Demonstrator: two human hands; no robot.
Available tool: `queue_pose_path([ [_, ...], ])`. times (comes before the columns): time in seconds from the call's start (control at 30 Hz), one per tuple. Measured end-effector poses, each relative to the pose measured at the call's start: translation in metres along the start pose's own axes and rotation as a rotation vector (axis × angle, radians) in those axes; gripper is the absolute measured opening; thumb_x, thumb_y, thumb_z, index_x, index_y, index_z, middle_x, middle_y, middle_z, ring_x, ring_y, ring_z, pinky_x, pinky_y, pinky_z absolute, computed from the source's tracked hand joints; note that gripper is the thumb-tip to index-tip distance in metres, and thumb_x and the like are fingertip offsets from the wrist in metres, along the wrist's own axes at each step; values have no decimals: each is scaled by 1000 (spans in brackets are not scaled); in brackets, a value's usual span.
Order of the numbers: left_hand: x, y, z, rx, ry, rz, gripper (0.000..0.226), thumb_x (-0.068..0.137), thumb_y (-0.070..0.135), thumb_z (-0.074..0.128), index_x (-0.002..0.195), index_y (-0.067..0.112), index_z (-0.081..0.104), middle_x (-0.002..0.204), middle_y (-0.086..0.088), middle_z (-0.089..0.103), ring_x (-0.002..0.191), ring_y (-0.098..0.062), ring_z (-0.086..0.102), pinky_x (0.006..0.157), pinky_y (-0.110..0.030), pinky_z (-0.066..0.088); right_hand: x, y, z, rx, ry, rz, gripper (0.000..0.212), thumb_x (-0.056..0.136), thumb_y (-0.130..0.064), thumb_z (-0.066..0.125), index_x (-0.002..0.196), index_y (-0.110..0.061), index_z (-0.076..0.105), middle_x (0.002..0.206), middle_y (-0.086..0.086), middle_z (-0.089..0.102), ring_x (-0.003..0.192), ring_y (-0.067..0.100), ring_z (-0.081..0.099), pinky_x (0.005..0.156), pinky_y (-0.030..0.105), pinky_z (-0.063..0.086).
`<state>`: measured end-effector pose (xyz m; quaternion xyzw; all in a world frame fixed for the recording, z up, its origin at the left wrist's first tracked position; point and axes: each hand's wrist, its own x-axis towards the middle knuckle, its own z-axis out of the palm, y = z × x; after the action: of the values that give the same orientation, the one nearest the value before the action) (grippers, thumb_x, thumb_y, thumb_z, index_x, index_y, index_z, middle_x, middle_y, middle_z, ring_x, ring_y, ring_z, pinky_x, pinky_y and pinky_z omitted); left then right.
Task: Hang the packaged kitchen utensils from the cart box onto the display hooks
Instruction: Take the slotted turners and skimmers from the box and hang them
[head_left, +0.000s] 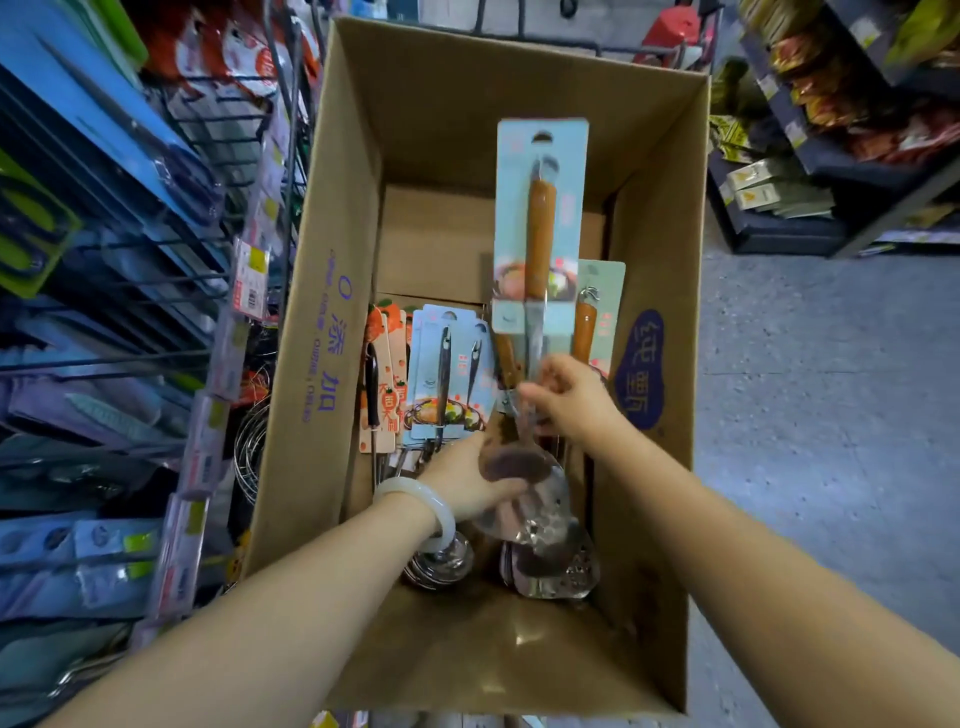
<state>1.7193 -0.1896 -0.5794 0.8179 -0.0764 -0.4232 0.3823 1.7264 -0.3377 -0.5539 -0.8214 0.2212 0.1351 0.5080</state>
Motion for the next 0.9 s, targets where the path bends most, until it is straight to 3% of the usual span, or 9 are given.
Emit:
queue_pose_path([
  [0.1, 1, 10, -1, -336, 132, -4, 52, 74, 21, 78, 115, 17, 45, 100, 8, 55, 98, -15, 55, 83, -29, 50, 9, -34, -8, 125, 2, -94, 26, 90, -10, 59, 74, -13, 39, 58, 1, 43, 55, 22, 56, 73, 55, 53],
  [0.17, 3, 12, -2, -501, 240, -20, 49, 69, 11, 81, 106, 16, 48, 101, 1, 59, 96, -20, 59, 88, -42, 52, 16, -49, -9, 145, 11, -148, 28, 90, -8, 58, 71, -15, 39, 54, -2, 40, 45, 8, 52, 61, 45, 52],
  [0.23, 6, 13, -4, -612, 318, -44, 53, 63, 6, 84, 103, 16, 51, 104, -7, 64, 98, -26, 63, 91, -50, 52, 20, -60, -7, 135, 21, -184, 30, 89, -9, 60, 69, -19, 40, 57, -3, 41, 57, 15, 61, 59, 38, 49],
  [0.37, 10, 15, -10, -701, 454, -111, 47, 59, 6, 87, 90, 17, 52, 96, -8, 65, 92, -33, 67, 79, -55, 56, 23, -71, 2, 192, 1, -230, 29, 89, -11, 60, 69, -20, 41, 62, 0, 47, 94, 44, 65, 64, 39, 51],
  [0.5, 9, 16, -20, -593, 490, -62, 49, 56, 13, 88, 81, 27, 48, 91, 0, 63, 90, -28, 66, 79, -53, 56, 20, -73, 6, 218, -36, -234, 28, 91, -9, 57, 71, -20, 40, 58, -3, 47, 74, 22, 68, 50, 27, 50],
  [0.57, 8, 16, -21, -580, 479, -31, 44, 62, 10, 86, 79, 25, 49, 85, 0, 62, 73, -15, 67, 70, -43, 60, 18, -74, 5, 254, -45, -237, 25, 91, -10, 57, 73, -19, 42, 64, 2, 54, 69, 15, 65, 47, 22, 49],
  [0.7, 9, 14, -19, -592, 487, -88, 40, 61, 13, 86, 81, 23, 53, 87, -4, 67, 81, -26, 70, 76, -53, 57, 11, -52, 4, 246, 42, -154, 10, 94, -21, 53, 93, -11, 51, 87, 6, 59, 79, 17, 60, 71, 32, 53],
  [0.8, 13, 12, -20, -558, 518, -112, 39, 61, 18, 86, 81, 22, 53, 88, -7, 68, 86, -32, 69, 76, -52, 57, 0, 8, 15, -186, 22, 109, 28, 92, -27, 54, 113, -8, 52, 103, 5, 58, 99, 24, 59, 91, 40, 51],
  [0.9, 14, 10, -22, -526, 549, -85, 35, 67, 15, 83, 83, 17, 51, 78, 2, 60, 82, -25, 64, 75, -43, 57, -16, 61, 28, -504, -102, 388, 49, 87, -30, 62, 126, -7, 43, 126, 13, 51, 114, 30, 53, 94, 41, 48],
])
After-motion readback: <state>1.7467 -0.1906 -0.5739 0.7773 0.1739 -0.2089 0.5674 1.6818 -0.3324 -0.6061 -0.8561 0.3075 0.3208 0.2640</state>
